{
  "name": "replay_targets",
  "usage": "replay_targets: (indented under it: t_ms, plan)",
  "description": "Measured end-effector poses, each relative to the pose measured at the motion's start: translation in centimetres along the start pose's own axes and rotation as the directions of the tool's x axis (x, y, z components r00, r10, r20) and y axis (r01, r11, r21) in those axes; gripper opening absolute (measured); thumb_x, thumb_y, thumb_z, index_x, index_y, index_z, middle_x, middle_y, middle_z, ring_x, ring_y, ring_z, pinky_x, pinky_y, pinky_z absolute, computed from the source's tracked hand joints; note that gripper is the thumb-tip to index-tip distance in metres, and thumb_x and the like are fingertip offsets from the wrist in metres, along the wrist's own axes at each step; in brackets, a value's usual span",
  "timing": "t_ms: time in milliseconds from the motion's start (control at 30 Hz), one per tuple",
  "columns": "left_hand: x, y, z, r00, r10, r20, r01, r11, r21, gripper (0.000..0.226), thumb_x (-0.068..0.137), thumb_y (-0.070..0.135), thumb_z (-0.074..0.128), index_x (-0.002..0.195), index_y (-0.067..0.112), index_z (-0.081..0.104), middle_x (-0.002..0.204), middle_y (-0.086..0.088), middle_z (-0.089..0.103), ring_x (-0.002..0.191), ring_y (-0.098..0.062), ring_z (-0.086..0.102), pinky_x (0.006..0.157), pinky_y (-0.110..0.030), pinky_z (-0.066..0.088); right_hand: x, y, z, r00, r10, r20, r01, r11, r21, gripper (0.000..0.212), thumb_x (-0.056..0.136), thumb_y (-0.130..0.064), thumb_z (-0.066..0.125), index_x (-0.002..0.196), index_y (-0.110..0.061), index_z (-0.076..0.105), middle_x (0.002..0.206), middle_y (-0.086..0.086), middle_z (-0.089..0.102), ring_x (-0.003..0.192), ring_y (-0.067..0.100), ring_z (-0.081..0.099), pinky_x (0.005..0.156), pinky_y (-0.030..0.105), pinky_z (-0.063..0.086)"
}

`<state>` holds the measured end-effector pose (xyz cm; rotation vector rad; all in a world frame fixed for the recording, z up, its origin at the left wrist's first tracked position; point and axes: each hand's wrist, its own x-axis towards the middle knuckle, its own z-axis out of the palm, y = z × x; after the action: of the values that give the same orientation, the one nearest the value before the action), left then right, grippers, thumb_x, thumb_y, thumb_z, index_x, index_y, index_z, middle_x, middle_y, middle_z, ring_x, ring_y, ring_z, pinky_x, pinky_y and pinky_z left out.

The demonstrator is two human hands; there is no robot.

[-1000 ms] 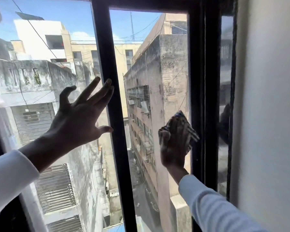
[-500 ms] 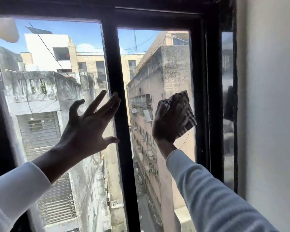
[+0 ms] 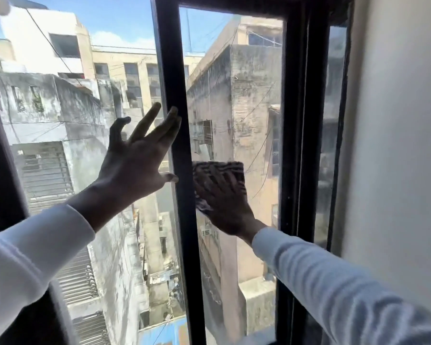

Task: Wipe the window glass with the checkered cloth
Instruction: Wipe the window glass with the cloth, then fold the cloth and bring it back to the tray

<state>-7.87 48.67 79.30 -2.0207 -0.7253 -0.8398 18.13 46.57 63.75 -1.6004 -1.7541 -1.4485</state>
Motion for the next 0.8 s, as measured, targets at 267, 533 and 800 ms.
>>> replay_targets:
  t_ms: [267, 533, 800]
  plan:
    - [-7.2, 7.8, 1.3, 0.983, -0.165, 0.078, 0.179, 0.784, -0.595, 0.073, 0.103, 0.019, 0.065, 0.172, 0.014, 0.040, 0.182, -0.001, 0.035, 0.174, -0.022, 0.020, 0.135, -0.046, 0.027, -4.1, 0.8, -6.4, 0.212, 0.588, 0.780, -0.716, -0.450, 0.534, 0.067, 0.115, -0.061, 0.040, 0.068, -0.013, 0.046, 0.048, 0.007, 0.057, 0.052, 0.028, 0.053, 0.063, 0.035, 0.042]
    - [-10.1, 19.9, -3.0, 0.575, 0.058, 0.816, 0.753, -0.427, -0.500, 0.077, 0.102, 0.077, 0.046, 0.147, 0.018, 0.065, 0.138, -0.006, 0.075, 0.120, -0.022, 0.071, 0.111, -0.047, 0.049, -8.5, 3.8, -17.8, 0.464, 0.107, 0.879, -0.542, -0.750, 0.378, 0.061, 0.115, -0.053, 0.041, 0.140, -0.006, 0.071, 0.132, 0.020, 0.077, 0.124, 0.036, 0.075, 0.110, 0.056, 0.059]
    - [-21.3, 32.3, -6.8, 0.373, 0.146, 0.916, 0.780, -0.584, -0.225, 0.022, 0.099, 0.035, 0.080, 0.097, 0.013, 0.082, 0.093, 0.000, 0.090, 0.069, -0.012, 0.084, 0.058, -0.027, 0.066, -28.5, 1.0, -25.6, 0.241, 0.077, 0.968, -0.643, -0.734, 0.218, 0.054, 0.116, -0.054, 0.046, 0.139, -0.011, 0.069, 0.127, 0.013, 0.080, 0.109, 0.027, 0.081, 0.087, 0.040, 0.069]
